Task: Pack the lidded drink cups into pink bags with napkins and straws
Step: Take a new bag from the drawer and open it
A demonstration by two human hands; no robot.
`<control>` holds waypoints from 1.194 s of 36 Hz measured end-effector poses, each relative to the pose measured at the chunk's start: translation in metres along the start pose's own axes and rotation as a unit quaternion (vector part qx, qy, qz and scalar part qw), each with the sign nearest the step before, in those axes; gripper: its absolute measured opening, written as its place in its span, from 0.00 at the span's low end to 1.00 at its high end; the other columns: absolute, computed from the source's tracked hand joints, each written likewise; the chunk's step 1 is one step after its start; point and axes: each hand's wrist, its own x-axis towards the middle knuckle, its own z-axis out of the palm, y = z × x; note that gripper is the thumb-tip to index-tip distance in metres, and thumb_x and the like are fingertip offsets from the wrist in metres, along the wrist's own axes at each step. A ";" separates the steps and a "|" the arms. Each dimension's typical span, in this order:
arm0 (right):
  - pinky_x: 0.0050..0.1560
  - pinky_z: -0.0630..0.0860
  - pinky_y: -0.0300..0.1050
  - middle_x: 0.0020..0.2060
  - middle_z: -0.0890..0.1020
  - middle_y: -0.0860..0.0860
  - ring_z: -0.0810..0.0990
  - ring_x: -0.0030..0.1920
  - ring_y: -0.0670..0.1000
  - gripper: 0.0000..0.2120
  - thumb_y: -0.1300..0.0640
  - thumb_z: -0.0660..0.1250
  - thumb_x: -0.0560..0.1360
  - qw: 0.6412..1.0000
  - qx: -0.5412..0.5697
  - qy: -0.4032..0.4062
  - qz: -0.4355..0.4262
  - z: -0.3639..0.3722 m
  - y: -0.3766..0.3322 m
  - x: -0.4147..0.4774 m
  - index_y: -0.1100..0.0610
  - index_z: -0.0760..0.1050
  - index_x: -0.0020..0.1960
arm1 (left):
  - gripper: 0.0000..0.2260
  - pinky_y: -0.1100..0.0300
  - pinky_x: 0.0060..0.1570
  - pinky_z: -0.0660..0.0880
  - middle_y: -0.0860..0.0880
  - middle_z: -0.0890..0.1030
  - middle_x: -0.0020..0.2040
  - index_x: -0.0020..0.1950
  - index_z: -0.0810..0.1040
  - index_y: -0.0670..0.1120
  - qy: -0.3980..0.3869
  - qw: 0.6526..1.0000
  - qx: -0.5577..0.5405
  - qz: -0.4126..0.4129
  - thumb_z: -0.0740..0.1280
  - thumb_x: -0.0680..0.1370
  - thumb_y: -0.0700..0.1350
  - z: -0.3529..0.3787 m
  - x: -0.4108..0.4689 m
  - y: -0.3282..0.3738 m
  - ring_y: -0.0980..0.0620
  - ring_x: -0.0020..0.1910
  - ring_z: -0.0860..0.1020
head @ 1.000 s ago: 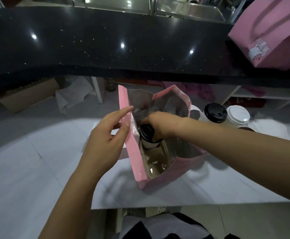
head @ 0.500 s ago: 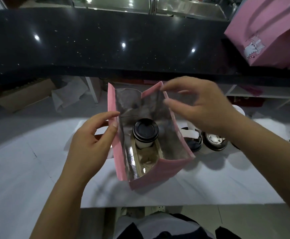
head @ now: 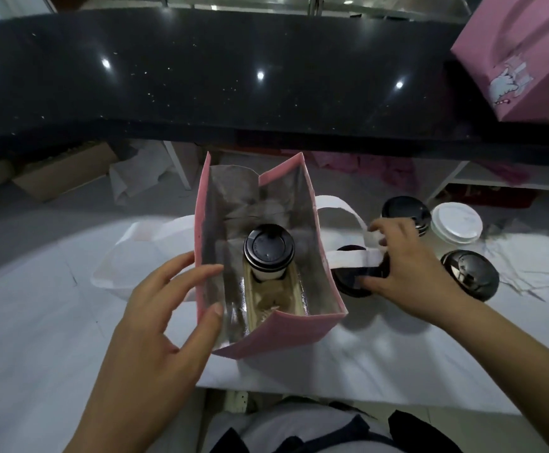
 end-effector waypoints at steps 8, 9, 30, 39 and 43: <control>0.75 0.46 0.59 0.77 0.63 0.48 0.46 0.80 0.52 0.44 0.26 0.68 0.65 0.982 -0.175 -0.064 0.020 0.000 0.023 0.004 0.46 0.65 0.74 | 0.18 0.67 0.59 0.64 0.76 0.67 0.65 0.62 0.73 0.70 0.020 0.998 0.042 -0.035 0.68 0.73 0.58 0.015 -0.012 0.009 0.79 0.64 0.62; 0.75 0.44 0.59 0.77 0.61 0.47 0.44 0.80 0.52 0.43 0.24 0.65 0.64 0.978 -0.187 -0.088 0.013 0.001 0.023 0.006 0.43 0.65 0.74 | 0.18 0.65 0.60 0.64 0.76 0.66 0.66 0.62 0.72 0.71 0.017 0.998 0.047 -0.040 0.68 0.74 0.58 0.017 -0.013 0.010 0.79 0.65 0.62; 0.59 0.71 0.53 0.55 0.75 0.51 0.76 0.56 0.58 0.38 0.42 0.76 0.60 0.987 -0.111 -0.106 -0.053 -0.012 0.005 0.039 0.42 0.67 0.68 | 0.34 0.61 0.68 0.63 0.66 0.63 0.73 0.73 0.63 0.67 -0.022 0.997 0.039 -0.060 0.70 0.68 0.61 0.024 -0.012 0.019 0.66 0.73 0.61; 0.65 0.71 0.60 0.64 0.71 0.61 0.73 0.62 0.66 0.42 0.49 0.77 0.61 0.994 -0.090 0.056 0.005 -0.094 -0.010 0.043 0.46 0.66 0.72 | 0.46 0.64 0.68 0.58 0.73 0.56 0.73 0.75 0.50 0.71 -0.070 0.996 0.010 -0.049 0.70 0.62 0.71 0.020 -0.012 0.012 0.70 0.73 0.55; 0.66 0.70 0.57 0.65 0.70 0.60 0.72 0.63 0.62 0.44 0.44 0.76 0.57 0.993 -0.059 0.106 -0.002 -0.123 -0.033 0.038 0.45 0.65 0.72 | 0.48 0.65 0.68 0.57 0.72 0.54 0.74 0.74 0.47 0.73 -0.086 0.996 0.010 -0.036 0.73 0.62 0.68 0.021 -0.011 0.009 0.69 0.74 0.54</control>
